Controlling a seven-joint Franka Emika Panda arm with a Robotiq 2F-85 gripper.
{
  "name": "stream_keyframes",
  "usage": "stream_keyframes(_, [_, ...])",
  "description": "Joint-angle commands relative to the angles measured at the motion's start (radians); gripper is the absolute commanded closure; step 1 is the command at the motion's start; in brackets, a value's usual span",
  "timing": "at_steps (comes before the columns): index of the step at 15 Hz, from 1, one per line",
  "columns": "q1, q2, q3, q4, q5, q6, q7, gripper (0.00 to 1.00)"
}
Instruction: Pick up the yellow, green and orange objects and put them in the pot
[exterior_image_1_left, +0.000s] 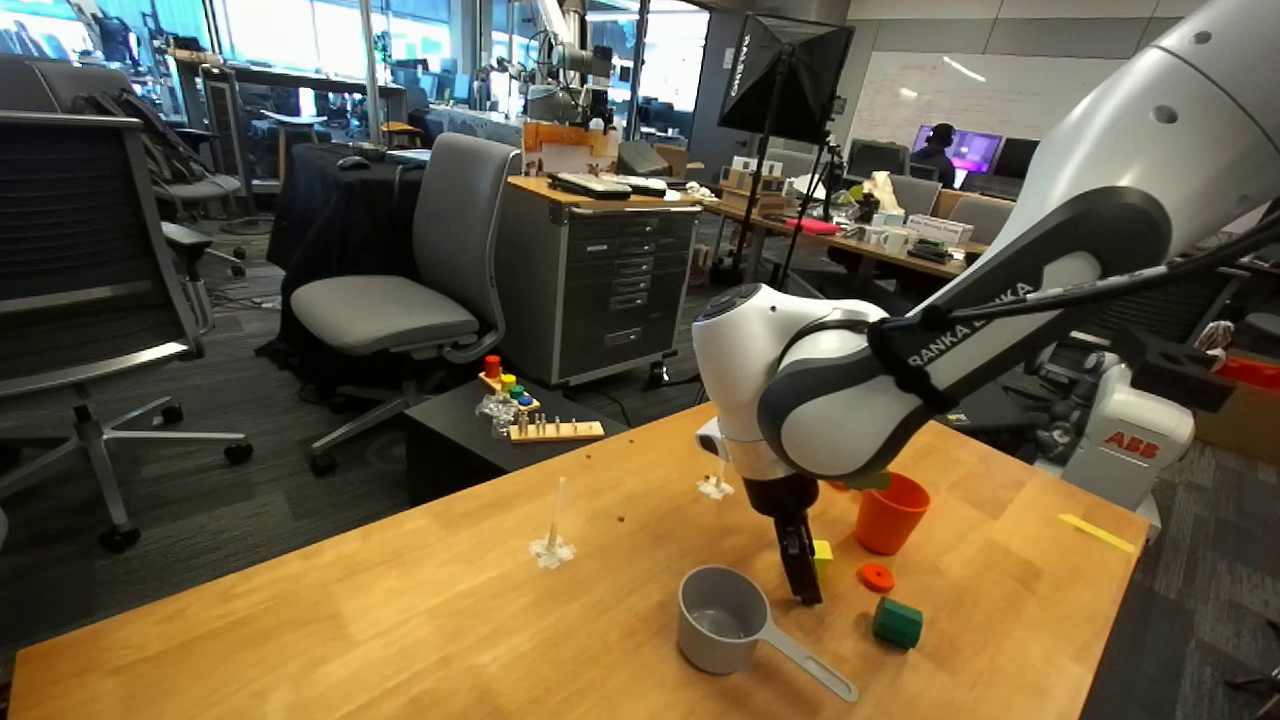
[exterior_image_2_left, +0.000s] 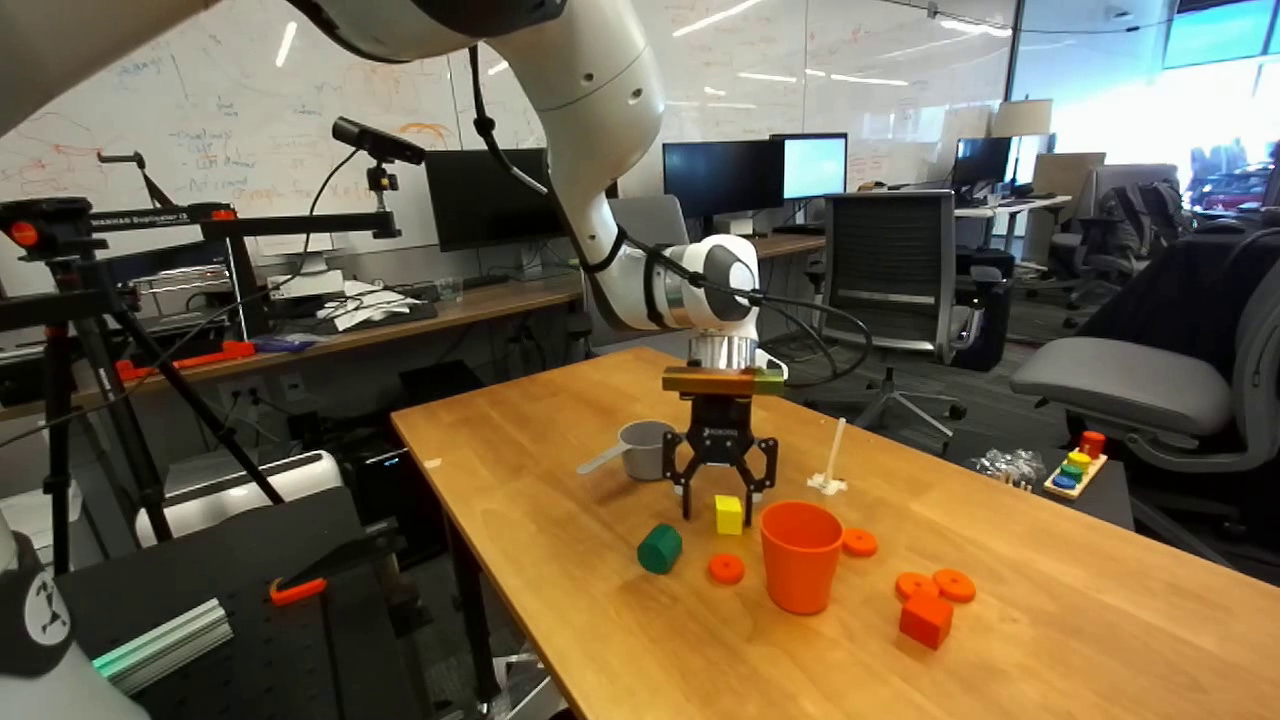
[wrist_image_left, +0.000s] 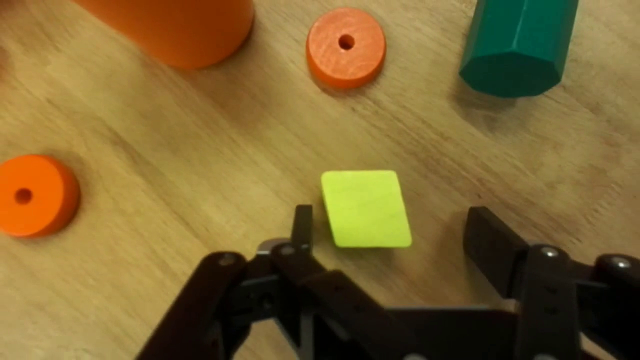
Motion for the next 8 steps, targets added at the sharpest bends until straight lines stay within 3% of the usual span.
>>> stream_keyframes(1, [-0.012,0.018,0.018,0.050,0.037,-0.066,-0.020,0.52])
stream_keyframes(6, [-0.020,-0.006,0.020,0.031,0.062,-0.101,-0.008,0.92])
stream_keyframes(8, [-0.026,-0.017,0.031,0.023,0.077,-0.102,-0.017,0.89])
